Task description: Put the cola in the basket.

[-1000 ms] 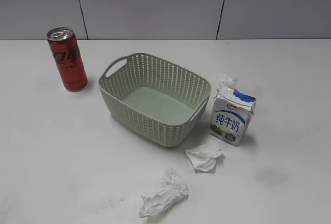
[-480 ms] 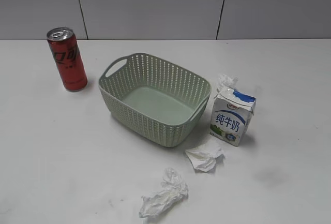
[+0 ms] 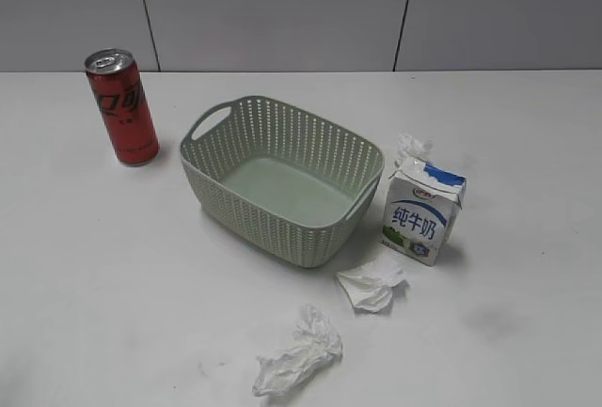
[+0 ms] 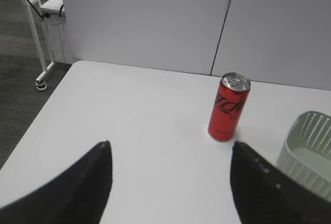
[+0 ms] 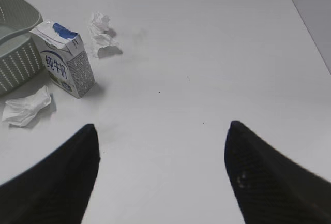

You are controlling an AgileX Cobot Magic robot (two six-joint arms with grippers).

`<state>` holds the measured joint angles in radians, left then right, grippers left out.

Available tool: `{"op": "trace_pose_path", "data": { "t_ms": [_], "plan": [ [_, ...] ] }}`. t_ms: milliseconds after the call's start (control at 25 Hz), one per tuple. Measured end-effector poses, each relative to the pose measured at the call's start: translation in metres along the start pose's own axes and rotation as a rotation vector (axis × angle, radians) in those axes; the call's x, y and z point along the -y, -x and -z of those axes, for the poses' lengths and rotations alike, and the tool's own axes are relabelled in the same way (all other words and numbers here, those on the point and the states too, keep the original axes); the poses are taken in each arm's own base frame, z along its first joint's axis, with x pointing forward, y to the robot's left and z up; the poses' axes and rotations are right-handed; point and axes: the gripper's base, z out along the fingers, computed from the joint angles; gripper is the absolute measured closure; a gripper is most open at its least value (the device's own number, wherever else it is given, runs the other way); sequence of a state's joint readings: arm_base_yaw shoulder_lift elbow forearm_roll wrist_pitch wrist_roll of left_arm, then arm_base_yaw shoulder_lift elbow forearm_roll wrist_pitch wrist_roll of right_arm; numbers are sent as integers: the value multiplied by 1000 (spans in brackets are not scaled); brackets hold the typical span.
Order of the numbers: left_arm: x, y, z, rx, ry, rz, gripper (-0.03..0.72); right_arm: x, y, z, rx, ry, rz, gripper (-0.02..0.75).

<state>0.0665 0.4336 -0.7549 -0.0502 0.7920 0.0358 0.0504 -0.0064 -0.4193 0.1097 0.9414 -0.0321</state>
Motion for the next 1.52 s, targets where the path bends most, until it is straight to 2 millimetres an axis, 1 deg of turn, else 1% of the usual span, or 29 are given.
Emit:
{"op": "trace_pose_path", "data": {
  "t_ms": [120, 240, 440, 520, 600, 680, 720, 800, 840, 960, 1000, 1120, 1200, 1280, 1400, 1520],
  "plan": [
    [-1, 29, -24, -52, 0, -17, 94, 0, 0, 0, 0, 0, 0, 166],
    [-2, 55, -56, -122, -6, -16, 60, 0, 0, 0, 0, 0, 0, 166],
    [-2, 89, -114, -270, -33, -25, 53, 0, 0, 0, 0, 0, 0, 166],
    [-2, 98, -142, -362, -43, -31, 53, 0, 0, 0, 0, 0, 0, 166],
    [0, 111, -163, -422, -56, -42, 55, 0, 0, 0, 0, 0, 0, 166],
    [5, 119, -187, -475, -83, -80, 55, 0, 0, 0, 0, 0, 0, 166],
    [8, 125, -195, -482, -96, -100, 56, 0, 0, 0, 0, 0, 0, 166],
    [19, 130, -218, -512, -131, -136, 56, 0, 0, 0, 0, 0, 0, 166],
    [26, 133, -225, -515, -148, -151, 56, 0, 0, 0, 0, 0, 0, 166],
    [48, 131, -255, -563, -194, -193, 57, 0, 0, 0, 0, 0, 0, 166],
    [55, 131, -262, -572, -207, -208, 57, 0, 0, 0, 0, 0, 0, 166],
    [73, 121, -287, -621, -234, -246, 61, 0, 0, 0, 0, 0, 0, 166],
    [83, 108, -306, -665, -246, -262, 63, 0, 0, 0, 0, 0, 0, 166],
    [90, 97, -321, -700, -257, -273, 64, 0, 0, 0, 0, 0, 0, 166],
    [98, 73, -347, -774, -270, -298, 64, 0, 0, 0, 0, 0, 0, 166],
    [103, 53, -364, -831, -292, -287, 60, 0, 0, 0, 0, 0, 0, 166]
  ]
}}
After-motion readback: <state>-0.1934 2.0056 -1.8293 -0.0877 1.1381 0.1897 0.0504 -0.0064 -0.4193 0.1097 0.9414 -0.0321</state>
